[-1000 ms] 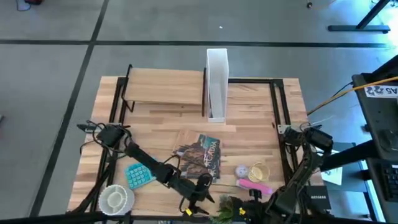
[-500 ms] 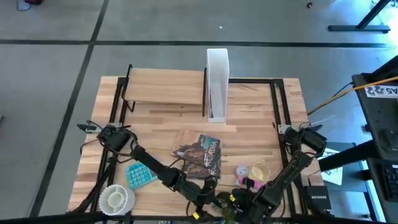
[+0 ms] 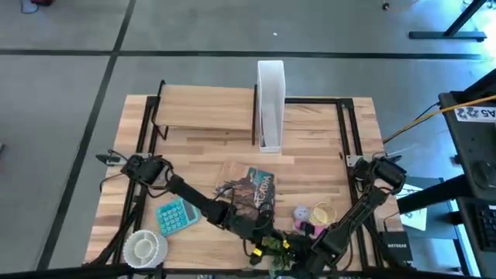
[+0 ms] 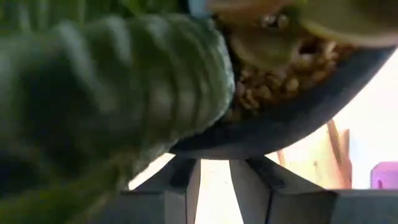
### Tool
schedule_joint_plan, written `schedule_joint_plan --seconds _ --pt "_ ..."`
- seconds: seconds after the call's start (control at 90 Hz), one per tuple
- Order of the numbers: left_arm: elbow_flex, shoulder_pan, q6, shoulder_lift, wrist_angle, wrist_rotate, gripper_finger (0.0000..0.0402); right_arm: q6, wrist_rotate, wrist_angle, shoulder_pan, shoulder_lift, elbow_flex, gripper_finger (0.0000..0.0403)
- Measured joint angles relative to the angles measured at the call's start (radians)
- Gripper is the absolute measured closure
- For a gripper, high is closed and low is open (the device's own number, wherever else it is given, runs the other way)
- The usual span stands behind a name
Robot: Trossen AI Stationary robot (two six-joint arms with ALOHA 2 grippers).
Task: Stock shelves
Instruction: Adjust the potted plant, then remove the brown book from the book organizer
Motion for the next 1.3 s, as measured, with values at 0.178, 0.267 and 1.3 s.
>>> schedule_joint_plan --seconds 0.178,0.267,1.3 --pt "0.0 -0.003 0.035 -0.009 -0.017 -0.013 0.0165 -0.005 -0.069 -0.008 -0.002 -0.05 0.0 0.0337" --pt "-0.001 -0.005 0.058 -0.035 -0.074 -0.03 0.0165 -0.005 -0.104 -0.01 -0.003 -0.07 0.002 0.0337" --pt "-0.003 -0.38 -0.37 -0.41 -1.162 -0.835 0.0165 -0.791 0.414 -0.313 -0.231 -0.199 0.33 0.0324"
